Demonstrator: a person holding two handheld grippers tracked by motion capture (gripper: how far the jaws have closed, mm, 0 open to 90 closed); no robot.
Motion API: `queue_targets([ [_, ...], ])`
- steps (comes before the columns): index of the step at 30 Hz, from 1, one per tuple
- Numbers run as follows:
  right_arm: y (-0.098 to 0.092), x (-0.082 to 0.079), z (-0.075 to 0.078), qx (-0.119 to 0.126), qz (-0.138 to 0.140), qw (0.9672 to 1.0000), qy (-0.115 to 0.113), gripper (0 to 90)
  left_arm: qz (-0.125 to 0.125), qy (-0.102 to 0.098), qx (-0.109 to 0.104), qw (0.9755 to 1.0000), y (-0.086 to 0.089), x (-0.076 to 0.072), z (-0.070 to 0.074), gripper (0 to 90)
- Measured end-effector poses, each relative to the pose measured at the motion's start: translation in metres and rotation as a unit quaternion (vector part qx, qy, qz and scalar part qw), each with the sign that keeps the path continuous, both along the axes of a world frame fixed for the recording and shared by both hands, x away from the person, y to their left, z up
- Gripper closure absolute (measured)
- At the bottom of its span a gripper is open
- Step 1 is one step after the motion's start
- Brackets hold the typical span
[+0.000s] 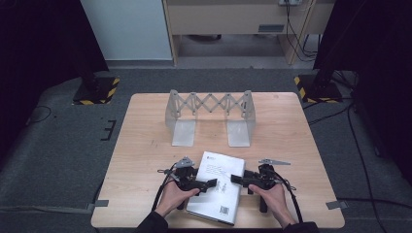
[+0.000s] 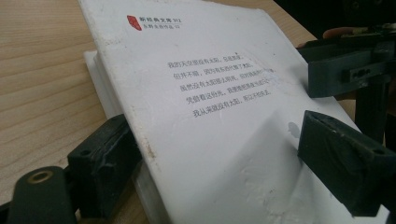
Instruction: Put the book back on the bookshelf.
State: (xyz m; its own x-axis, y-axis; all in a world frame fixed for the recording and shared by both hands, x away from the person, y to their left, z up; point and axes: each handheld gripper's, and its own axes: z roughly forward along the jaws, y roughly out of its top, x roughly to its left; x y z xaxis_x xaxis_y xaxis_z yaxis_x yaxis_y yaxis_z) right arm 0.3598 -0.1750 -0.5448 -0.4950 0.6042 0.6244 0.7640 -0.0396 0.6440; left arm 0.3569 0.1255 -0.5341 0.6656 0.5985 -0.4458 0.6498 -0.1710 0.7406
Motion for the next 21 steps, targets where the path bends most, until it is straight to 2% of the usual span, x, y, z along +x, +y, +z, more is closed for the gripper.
queue_targets([
  [1, 0.0000, 0.0000, 0.0000, 0.000, 0.000, 1.0000, 0.000, 16.6, 0.002, 0.008, -0.003, 1.0000, 0.0003, 0.0006, -0.0006, 11.7],
  [4, -0.0001, 0.0004, 0.0000, -0.001, 0.001, 1.0000, -0.001, 16.7, -0.001, 0.007, 0.000, 1.0000, 0.0000, 0.0015, -0.0003, 11.3],
  [7, -0.0001, 0.0005, 0.0000, -0.001, 0.002, 1.0000, -0.001, 16.6, 0.001, 0.017, -0.005, 0.9998, -0.0017, 0.0029, -0.0032, 6.9],
  [9, 0.0000, 0.0005, -0.0001, 0.000, 0.001, 1.0000, -0.002, 16.6, 0.003, 0.013, -0.003, 0.9999, -0.0036, 0.0024, -0.0032, 5.0],
  [11, -0.0001, 0.0006, -0.0002, 0.000, 0.001, 1.0000, -0.002, 16.6, 0.008, -0.002, -0.009, 0.9999, -0.0053, 0.0010, -0.0064, 2.9],
  [17, -0.0001, 0.0006, -0.0002, 0.000, 0.001, 1.0000, -0.002, 16.6, 0.011, -0.003, -0.012, 0.9999, -0.0056, 0.0005, -0.0066, 1.8],
  [21, 0.0000, 0.0005, -0.0002, 0.002, 0.001, 1.0000, 0.000, 16.5, 0.005, -0.003, -0.005, 1.0000, -0.0075, 0.0007, -0.0062, 0.0],
])
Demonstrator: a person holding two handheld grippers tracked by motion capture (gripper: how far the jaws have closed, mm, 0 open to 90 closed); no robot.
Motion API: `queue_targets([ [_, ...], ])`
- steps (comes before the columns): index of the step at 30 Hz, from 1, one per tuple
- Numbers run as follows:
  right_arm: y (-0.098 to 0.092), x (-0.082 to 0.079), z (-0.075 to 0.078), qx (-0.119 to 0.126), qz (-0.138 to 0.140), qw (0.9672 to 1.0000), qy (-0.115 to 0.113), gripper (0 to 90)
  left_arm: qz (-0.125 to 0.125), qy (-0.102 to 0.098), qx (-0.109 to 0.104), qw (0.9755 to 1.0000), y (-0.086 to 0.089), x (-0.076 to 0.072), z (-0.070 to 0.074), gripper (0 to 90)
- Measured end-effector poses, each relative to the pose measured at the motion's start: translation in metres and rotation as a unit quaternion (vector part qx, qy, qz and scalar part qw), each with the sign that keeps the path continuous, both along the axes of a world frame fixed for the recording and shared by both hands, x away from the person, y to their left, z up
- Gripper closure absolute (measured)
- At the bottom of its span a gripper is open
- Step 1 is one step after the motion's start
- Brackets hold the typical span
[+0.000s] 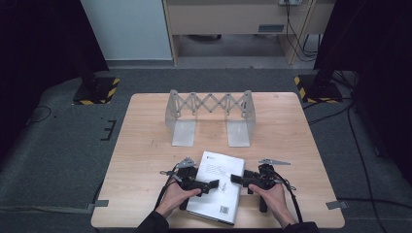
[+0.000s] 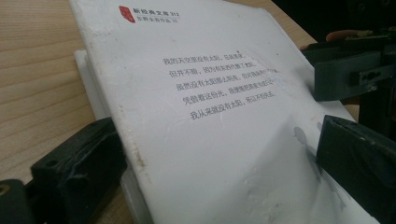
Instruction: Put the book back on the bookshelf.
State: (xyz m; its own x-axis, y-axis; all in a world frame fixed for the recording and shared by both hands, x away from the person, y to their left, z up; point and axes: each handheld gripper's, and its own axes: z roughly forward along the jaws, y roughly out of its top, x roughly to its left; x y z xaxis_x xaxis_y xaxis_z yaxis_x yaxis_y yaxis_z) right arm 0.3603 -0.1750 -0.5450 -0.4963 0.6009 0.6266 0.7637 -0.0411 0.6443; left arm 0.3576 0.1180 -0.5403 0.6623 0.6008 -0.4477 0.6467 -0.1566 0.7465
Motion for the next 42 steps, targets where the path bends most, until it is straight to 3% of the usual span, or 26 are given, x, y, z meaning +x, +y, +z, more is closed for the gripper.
queue_targets([
  [7, 0.000, 0.000, 0.000, 0.000, 0.000, 1.0000, 0.001, 16.5, 0.001, 0.002, 0.003, 1.0000, 0.000, 0.000, 0.001, 0.0],
  [12, 0.000, 0.002, 0.000, -0.004, 0.003, 1.0000, -0.001, 16.6, -0.001, 0.027, 0.014, 0.9995, 0.006, 0.001, 0.009, 8.4],
  [20, 0.001, 0.003, 0.002, -0.010, 0.005, 0.9999, 0.006, 17.6, 0.002, 0.010, 0.026, 0.9996, 0.011, -0.001, 0.016, 22.9],
  [26, 0.001, 0.006, 0.004, -0.014, 0.012, 0.9998, 0.008, 17.8, 0.008, 0.004, 0.027, 0.9996, 0.013, -0.002, 0.019, 26.1],
  [34, 0.000, 0.006, 0.018, -0.015, 0.004, 0.9993, -0.035, 20.5, 0.017, -0.022, 0.019, 0.9994, 0.014, -0.006, 0.032, 33.3],
  [42, 0.002, 0.008, 0.034, -0.017, -0.004, 0.9956, -0.092, 22.9, 0.034, -0.046, 0.003, 0.9984, 0.017, -0.009, 0.044, 40.4],
])
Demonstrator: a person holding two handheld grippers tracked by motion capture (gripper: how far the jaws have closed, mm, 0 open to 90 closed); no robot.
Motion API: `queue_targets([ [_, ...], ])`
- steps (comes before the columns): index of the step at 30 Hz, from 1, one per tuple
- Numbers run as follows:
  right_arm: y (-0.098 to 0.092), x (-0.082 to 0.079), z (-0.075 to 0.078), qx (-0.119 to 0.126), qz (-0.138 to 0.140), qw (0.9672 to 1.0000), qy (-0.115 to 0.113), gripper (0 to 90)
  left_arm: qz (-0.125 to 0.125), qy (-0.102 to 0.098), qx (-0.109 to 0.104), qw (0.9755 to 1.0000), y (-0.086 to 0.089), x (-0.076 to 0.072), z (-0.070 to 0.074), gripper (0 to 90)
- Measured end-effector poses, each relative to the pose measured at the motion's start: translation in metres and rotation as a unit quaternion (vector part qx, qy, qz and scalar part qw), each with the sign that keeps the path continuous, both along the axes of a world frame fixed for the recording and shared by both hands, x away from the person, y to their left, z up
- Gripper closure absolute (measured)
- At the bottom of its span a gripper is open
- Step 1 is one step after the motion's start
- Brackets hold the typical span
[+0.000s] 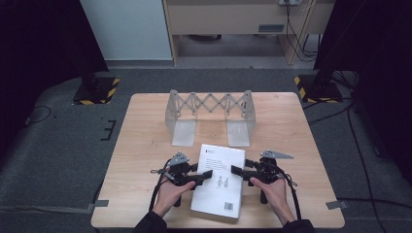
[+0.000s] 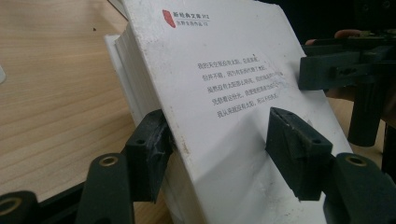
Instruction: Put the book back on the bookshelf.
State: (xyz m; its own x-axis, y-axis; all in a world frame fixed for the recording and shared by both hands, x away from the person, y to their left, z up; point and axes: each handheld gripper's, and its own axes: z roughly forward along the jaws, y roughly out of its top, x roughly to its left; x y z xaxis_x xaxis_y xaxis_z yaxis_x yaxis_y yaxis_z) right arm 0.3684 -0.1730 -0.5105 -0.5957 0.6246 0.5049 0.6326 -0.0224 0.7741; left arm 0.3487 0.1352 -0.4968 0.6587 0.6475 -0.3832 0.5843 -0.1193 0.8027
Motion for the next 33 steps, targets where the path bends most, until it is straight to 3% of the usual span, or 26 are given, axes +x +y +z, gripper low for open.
queue_targets([
  [4, 0.000, 0.000, 0.006, 0.000, -0.006, 0.9998, -0.019, 24.3, 0.001, -0.015, -0.009, 0.9999, 0.000, 0.000, 0.003, 42.7],
  [10, -0.002, 0.000, 0.017, 0.014, -0.012, 0.9985, -0.051, 27.8, 0.006, -0.034, -0.004, 0.9994, -0.002, -0.002, 0.015, 45.0],
  [33, -0.006, -0.001, 0.043, 0.040, -0.014, 0.9921, -0.118, 36.2, 0.014, -0.074, -0.026, 0.9969, -0.001, -0.003, 0.034, 46.3],
])
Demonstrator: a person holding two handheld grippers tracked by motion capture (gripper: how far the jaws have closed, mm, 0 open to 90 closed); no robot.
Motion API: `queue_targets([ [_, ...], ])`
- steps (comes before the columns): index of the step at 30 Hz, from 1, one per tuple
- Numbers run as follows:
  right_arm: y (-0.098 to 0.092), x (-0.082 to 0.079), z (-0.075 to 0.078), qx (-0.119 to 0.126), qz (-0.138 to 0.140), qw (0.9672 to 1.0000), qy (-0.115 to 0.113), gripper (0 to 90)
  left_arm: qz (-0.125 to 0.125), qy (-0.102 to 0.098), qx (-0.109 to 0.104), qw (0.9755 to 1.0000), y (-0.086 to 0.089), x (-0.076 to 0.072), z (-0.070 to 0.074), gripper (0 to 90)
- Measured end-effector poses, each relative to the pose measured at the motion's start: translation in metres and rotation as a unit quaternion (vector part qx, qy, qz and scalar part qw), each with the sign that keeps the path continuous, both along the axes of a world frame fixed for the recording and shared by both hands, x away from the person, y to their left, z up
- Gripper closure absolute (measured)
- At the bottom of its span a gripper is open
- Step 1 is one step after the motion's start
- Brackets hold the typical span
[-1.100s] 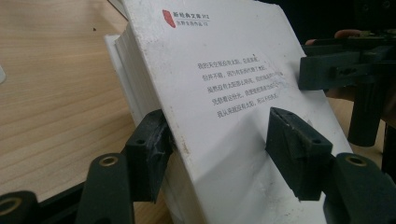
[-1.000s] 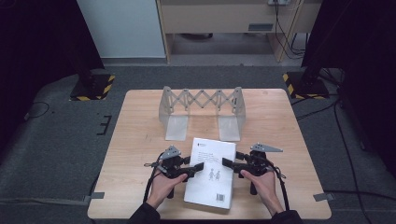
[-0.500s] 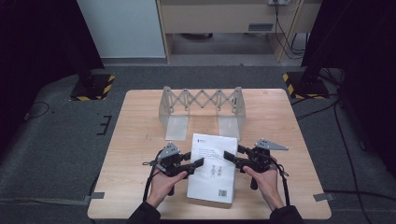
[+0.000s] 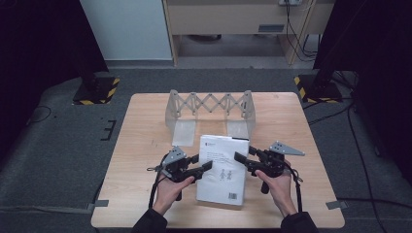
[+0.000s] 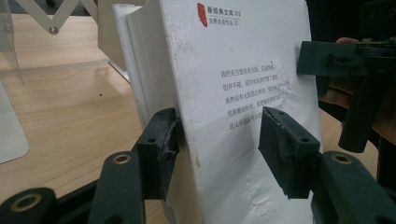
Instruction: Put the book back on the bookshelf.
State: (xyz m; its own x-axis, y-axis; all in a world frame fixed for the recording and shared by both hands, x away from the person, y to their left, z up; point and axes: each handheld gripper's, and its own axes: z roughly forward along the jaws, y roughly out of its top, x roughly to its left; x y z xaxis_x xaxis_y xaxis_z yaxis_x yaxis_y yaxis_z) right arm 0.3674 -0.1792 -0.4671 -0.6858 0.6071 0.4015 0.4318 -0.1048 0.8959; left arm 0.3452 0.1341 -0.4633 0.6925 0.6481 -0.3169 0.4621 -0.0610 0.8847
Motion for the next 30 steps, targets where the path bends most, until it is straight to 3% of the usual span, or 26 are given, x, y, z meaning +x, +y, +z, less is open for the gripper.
queue_targets([
  [16, 0.001, 0.000, 0.015, 0.010, 0.002, 0.9993, -0.036, 39.3, 0.003, -0.024, -0.003, 0.9997, 0.000, 0.001, 0.012, 46.3],
  [19, 0.001, -0.001, 0.019, 0.008, 0.006, 0.9990, -0.045, 39.7, 0.007, -0.042, -0.008, 0.9991, 0.000, 0.000, 0.017, 46.4],
  [23, 0.003, -0.003, 0.022, 0.000, 0.014, 0.9985, -0.053, 39.8, 0.003, -0.058, 0.016, 0.9982, -0.002, -0.002, 0.028, 46.3],
  [26, 0.001, -0.004, 0.021, 0.003, 0.016, 0.9984, -0.054, 39.6, -0.007, -0.046, -0.028, 0.9985, -0.001, -0.003, 0.025, 48.1],
  [28, -0.002, -0.006, 0.020, 0.006, 0.022, 0.9981, -0.057, 40.3, 0.004, -0.058, -0.022, 0.9980, -0.004, -0.006, 0.023, 48.4],
  [30, -0.003, -0.008, 0.020, 0.004, 0.024, 0.9981, -0.057, 41.1, 0.005, -0.054, -0.028, 0.9982, -0.004, -0.005, 0.022, 47.7],
])
